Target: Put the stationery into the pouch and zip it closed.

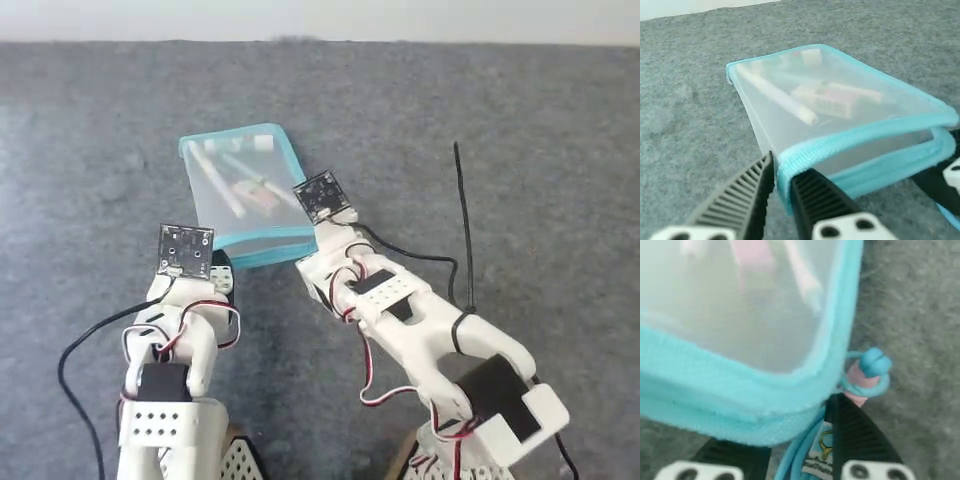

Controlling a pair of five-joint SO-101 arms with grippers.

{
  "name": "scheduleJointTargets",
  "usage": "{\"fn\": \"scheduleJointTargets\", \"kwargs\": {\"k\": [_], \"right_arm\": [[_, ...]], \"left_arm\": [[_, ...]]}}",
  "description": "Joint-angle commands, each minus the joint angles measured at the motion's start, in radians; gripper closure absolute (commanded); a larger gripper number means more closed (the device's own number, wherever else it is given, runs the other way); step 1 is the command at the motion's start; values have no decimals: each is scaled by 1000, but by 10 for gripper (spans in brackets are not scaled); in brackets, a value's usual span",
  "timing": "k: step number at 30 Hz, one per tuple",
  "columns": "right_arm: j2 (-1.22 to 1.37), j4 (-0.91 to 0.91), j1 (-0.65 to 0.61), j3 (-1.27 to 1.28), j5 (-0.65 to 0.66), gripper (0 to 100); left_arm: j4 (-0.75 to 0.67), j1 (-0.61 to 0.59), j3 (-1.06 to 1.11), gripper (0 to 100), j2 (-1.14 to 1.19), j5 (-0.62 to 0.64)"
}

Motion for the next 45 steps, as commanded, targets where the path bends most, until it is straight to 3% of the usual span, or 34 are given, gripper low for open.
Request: {"fn": "scheduleJointTargets", "kwargs": {"k": [1,8,16,25,35,45], "right_arm": [[-36,2,22,-46,-5,909],[-280,386,35,-52,212,822],[-481,479,61,-44,198,734],[-283,326,65,-51,77,681],[-96,45,51,-52,72,680],[56,-124,45,-52,78,680]], "left_arm": [[-34,12,-13,989,-6,-17],[-34,12,-15,989,-6,-17],[-34,12,-15,989,-6,-17],[-32,14,-15,989,-6,-17],[-32,18,-15,989,-6,-17],[-32,20,-13,989,-6,-17]]}}
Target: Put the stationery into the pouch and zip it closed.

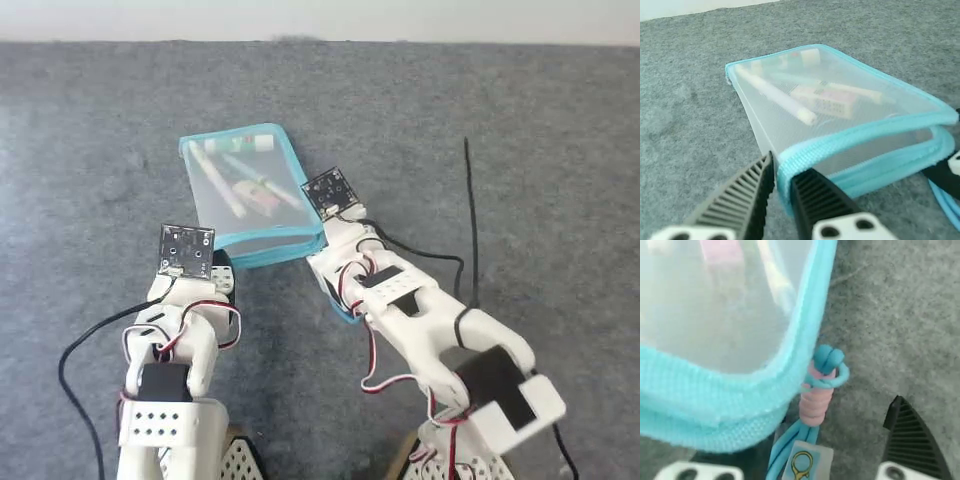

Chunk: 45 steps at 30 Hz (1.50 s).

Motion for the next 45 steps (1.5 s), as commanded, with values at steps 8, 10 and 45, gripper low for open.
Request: {"fn": "scheduleJointTargets", "kwargs": {"k": [8,10,45], "right_arm": [[18,-61,-1,-54,-3,872],[18,-62,-1,-54,-3,967],[-937,969,-320,-86,219,991]], "left_arm": [[-32,15,-13,989,-6,-17],[-32,15,-12,989,-6,-17],[-8,206,-18,989,2,-38]]}}
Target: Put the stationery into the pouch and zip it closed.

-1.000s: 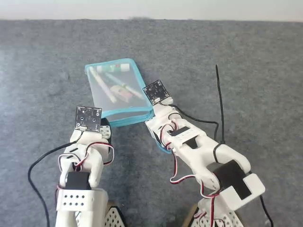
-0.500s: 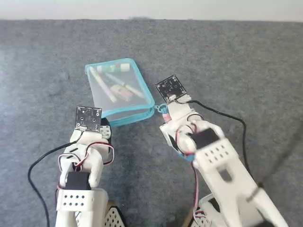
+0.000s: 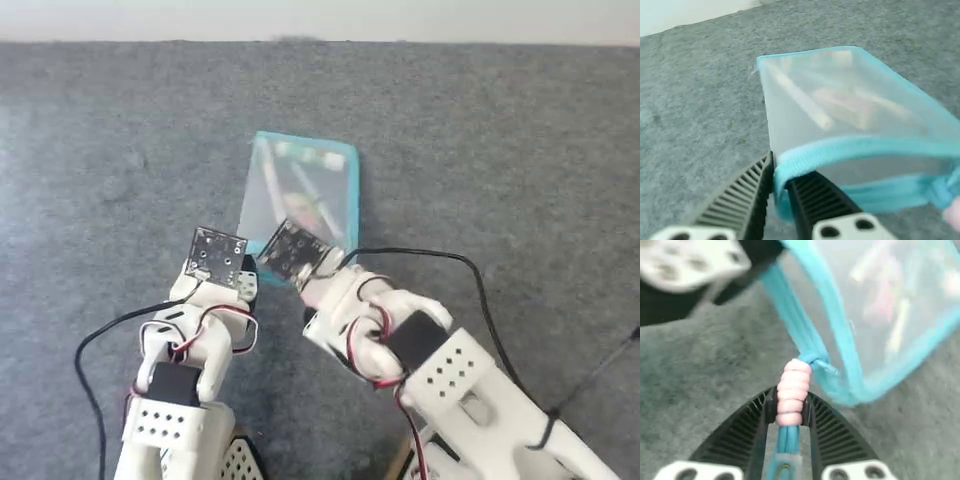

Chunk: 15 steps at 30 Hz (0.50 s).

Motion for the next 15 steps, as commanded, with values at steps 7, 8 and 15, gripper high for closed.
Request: {"fn": "scheduleJointTargets", "kwargs": {"k": [7,8,15], "right_arm": [[-237,91,-61,-161,25,991],[-245,91,-65,-160,25,991],[-246,114,-170,-160,63,992]], "left_arm": [[-8,112,-5,990,3,12],[-8,123,-2,990,3,12],[-9,141,-2,990,3,12]]}}
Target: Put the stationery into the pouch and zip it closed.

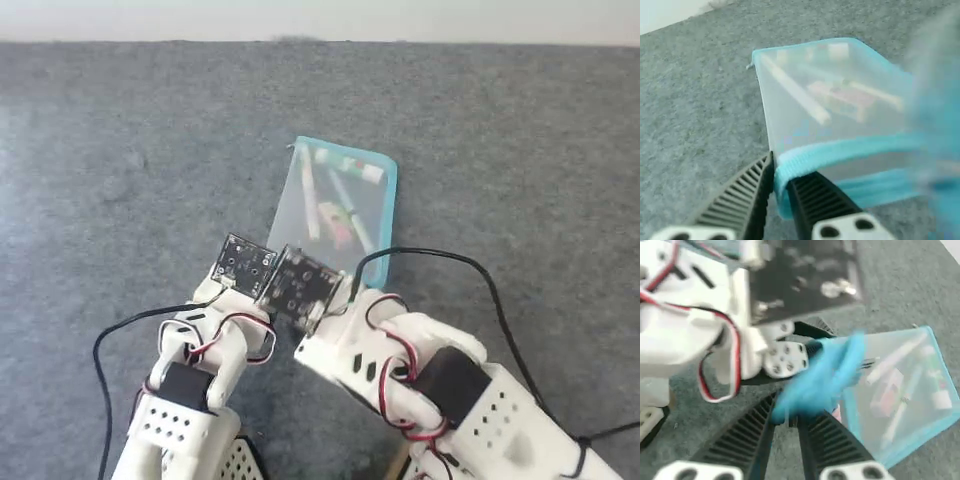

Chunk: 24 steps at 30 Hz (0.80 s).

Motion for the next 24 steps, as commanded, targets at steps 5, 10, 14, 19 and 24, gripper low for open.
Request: {"fn": "scheduleJointTargets", "kwargs": {"k": [5,10,14,19,24], "right_arm": [[-35,41,-87,-63,64,992],[-35,53,151,-63,55,991],[-28,25,291,-11,-5,990],[114,-93,312,57,-46,990],[360,-156,292,20,-60,990]], "left_arm": [[-12,8,-18,990,2,17],[-11,-146,-65,990,2,72],[-11,-285,-96,990,-5,132],[-11,-364,-97,990,-6,153],[-12,-367,-96,990,-5,149]]}}
